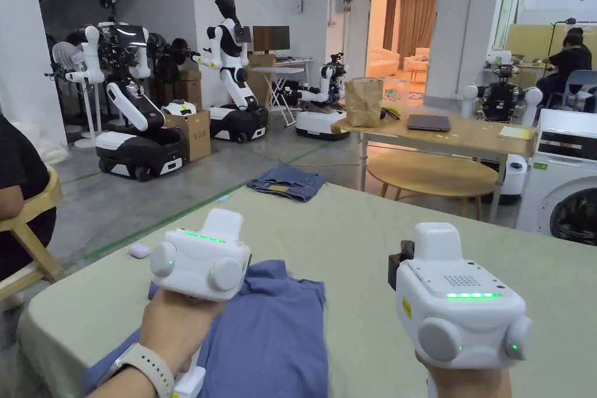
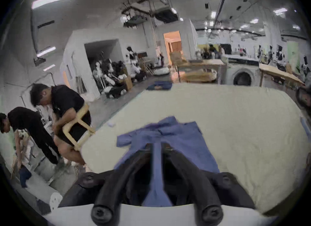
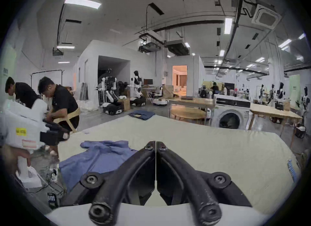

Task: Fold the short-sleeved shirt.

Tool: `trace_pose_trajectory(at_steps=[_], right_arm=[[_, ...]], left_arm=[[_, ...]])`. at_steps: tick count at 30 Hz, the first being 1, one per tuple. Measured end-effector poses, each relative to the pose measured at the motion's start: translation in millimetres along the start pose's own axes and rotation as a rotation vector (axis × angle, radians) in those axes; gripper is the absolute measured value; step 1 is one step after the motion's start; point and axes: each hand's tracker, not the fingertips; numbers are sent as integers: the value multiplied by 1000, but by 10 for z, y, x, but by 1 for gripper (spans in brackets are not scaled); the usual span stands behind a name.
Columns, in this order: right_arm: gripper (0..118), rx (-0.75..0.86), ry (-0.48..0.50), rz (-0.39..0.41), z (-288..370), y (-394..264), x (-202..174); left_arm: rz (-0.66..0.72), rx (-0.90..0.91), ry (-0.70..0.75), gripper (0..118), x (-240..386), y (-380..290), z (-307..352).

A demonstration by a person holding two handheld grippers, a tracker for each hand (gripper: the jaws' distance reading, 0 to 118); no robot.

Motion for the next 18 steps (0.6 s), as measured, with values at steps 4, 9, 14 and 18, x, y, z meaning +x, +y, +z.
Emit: trace_pose_trajectory(at_steps=[4, 9, 14, 18], right_arm=[[0, -40, -31, 18, -121, -190, 113], [0, -79, -68, 10, -213, -363, 342], [0, -112, -94, 0, -309, -516, 489], [0, -133, -113, -11, -334, -603, 592]], left_arm=[[-37, -214, -75, 118, 183, -118, -821], [23, -457, -207, 118, 410, -356, -1621], [96, -411, -195, 118, 714, -509, -1559], [66, -470, -218, 118, 919, -549, -1668]])
